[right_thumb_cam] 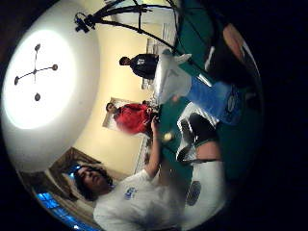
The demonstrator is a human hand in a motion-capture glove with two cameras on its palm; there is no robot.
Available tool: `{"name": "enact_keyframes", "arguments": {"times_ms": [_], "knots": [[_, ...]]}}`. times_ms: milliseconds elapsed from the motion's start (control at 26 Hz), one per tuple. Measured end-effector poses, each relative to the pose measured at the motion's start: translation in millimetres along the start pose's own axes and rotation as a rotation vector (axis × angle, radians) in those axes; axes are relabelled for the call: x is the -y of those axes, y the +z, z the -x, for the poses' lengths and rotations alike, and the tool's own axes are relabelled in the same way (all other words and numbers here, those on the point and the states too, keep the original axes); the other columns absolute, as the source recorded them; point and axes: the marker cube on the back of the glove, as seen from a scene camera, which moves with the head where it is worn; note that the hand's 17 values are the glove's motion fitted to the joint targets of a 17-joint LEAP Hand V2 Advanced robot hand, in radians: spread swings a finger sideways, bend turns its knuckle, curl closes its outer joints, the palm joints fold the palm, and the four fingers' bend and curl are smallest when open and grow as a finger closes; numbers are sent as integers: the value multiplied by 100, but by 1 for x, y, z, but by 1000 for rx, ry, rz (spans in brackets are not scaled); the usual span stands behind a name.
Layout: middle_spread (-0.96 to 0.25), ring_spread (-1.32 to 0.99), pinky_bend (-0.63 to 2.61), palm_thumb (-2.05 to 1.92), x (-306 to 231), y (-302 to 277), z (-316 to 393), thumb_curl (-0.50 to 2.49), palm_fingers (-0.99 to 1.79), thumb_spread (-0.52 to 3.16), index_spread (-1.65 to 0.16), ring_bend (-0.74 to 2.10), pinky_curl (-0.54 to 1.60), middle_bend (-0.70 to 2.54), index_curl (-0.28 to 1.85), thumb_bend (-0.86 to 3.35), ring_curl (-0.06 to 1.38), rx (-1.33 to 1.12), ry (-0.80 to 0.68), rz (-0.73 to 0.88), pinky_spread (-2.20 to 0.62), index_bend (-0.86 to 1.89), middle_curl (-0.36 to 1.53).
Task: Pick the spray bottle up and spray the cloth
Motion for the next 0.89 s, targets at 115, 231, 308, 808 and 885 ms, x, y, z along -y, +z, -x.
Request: {"name": "enact_keyframes", "arguments": {"times_ms": [115,231,308,808,885], "knots": [[-21,-21,55,93,4,5,1,43,137,95,-32,51,39,29,29,-1,38,0,-5,-26,-20,12,40],[-22,-21,67,98,7,9,0,47,148,87,-31,63,45,34,33,1,43,13,-6,-52,-19,20,44],[-22,-22,73,100,9,11,-1,48,150,86,-30,69,48,41,36,1,47,43,-7,-71,-18,28,48],[-22,-22,89,106,11,21,1,62,135,71,-26,98,65,83,60,1,64,78,-8,-41,-15,80,69],[-22,-22,93,103,9,22,0,63,125,70,-25,99,67,85,60,-2,65,71,-4,-46,-15,77,70]]}}
